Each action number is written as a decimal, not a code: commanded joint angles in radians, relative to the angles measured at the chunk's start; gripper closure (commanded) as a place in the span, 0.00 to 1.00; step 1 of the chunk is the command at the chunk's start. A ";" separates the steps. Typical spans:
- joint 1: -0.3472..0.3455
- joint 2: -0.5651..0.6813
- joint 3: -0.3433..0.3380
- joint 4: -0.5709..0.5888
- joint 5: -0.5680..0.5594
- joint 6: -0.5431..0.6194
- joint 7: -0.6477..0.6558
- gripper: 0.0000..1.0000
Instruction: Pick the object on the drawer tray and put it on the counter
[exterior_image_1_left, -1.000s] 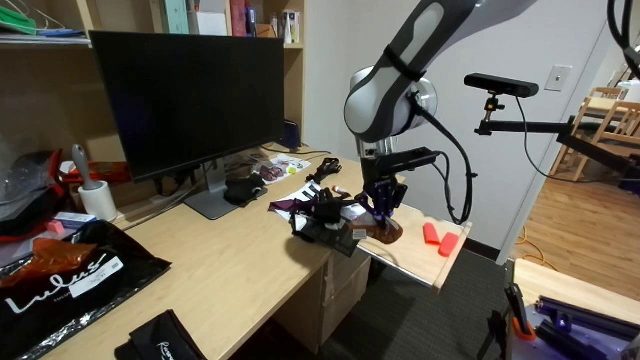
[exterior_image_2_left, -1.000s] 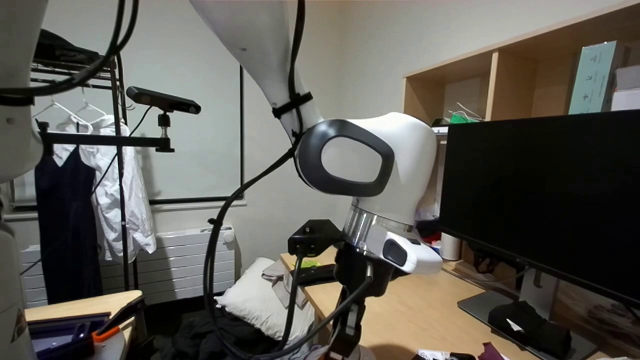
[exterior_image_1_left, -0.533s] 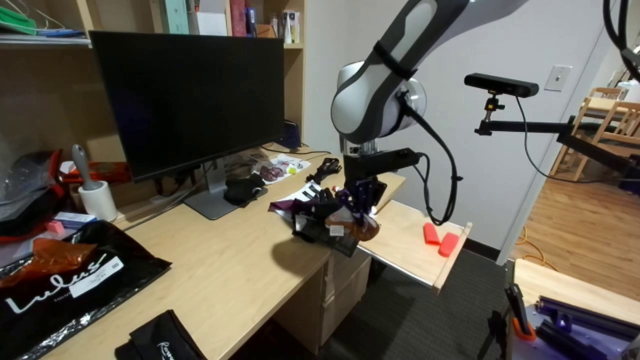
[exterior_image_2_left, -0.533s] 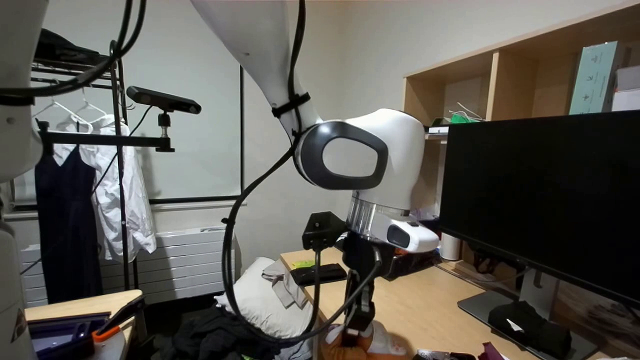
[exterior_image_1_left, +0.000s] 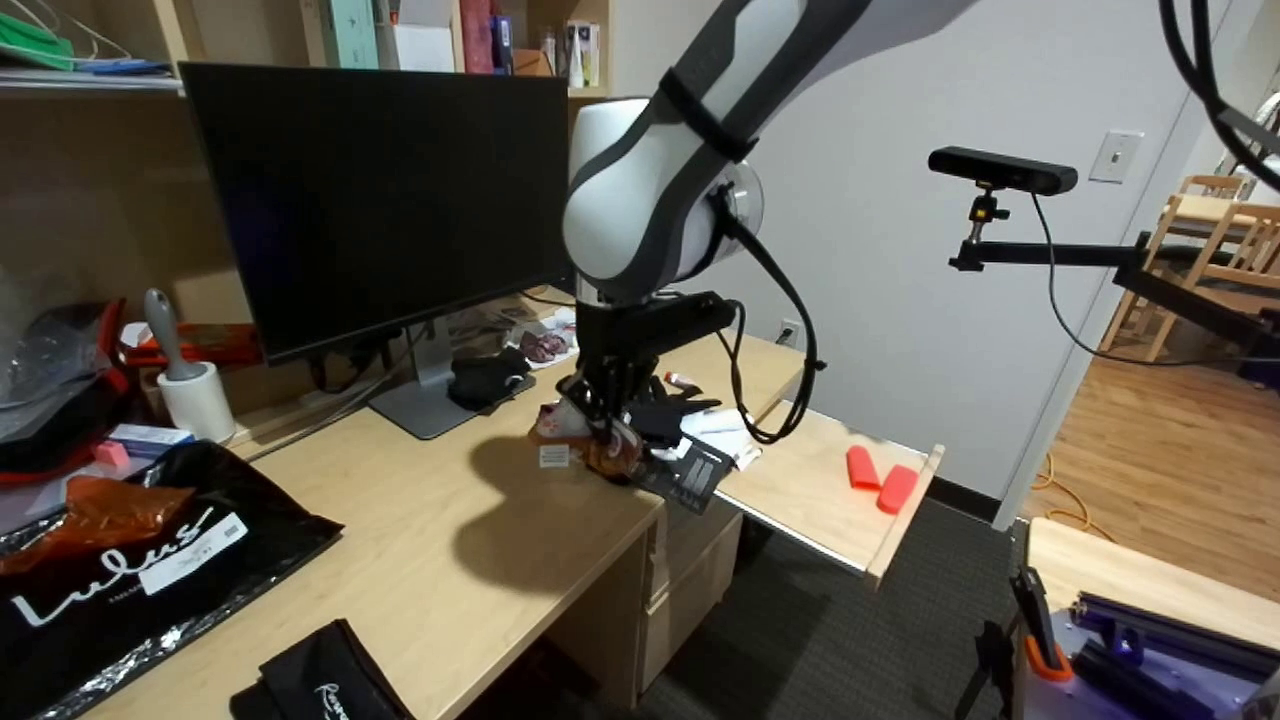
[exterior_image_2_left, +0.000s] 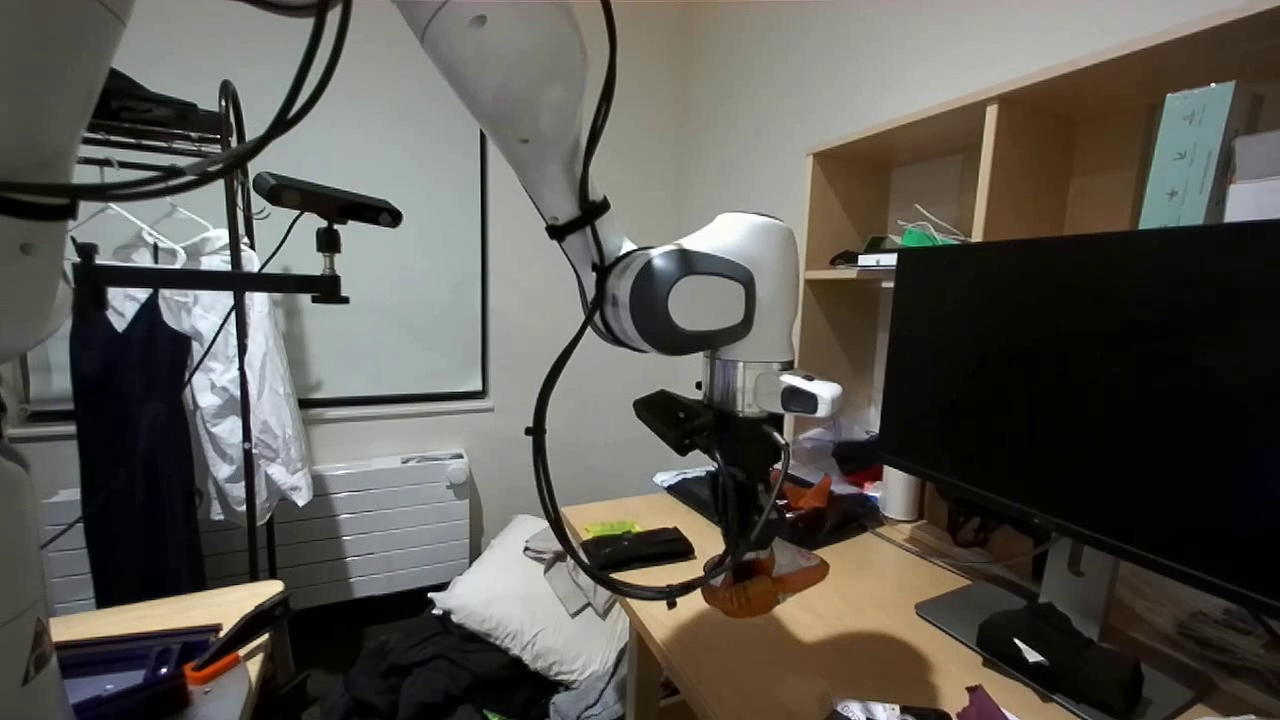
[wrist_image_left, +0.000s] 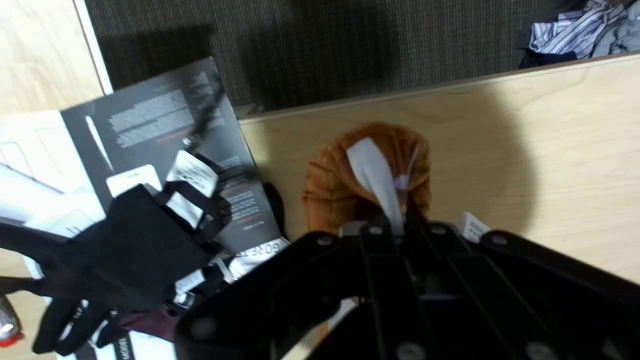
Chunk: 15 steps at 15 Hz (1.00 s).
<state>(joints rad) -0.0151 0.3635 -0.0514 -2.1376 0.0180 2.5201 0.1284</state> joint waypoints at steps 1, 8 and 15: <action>0.019 0.073 0.038 0.071 -0.009 0.022 -0.064 0.92; 0.080 0.147 0.101 0.102 0.033 0.058 -0.025 0.92; 0.058 0.126 0.146 0.074 0.117 0.049 -0.026 0.92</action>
<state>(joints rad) 0.0908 0.5240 0.0644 -2.0430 0.0710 2.6084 0.1470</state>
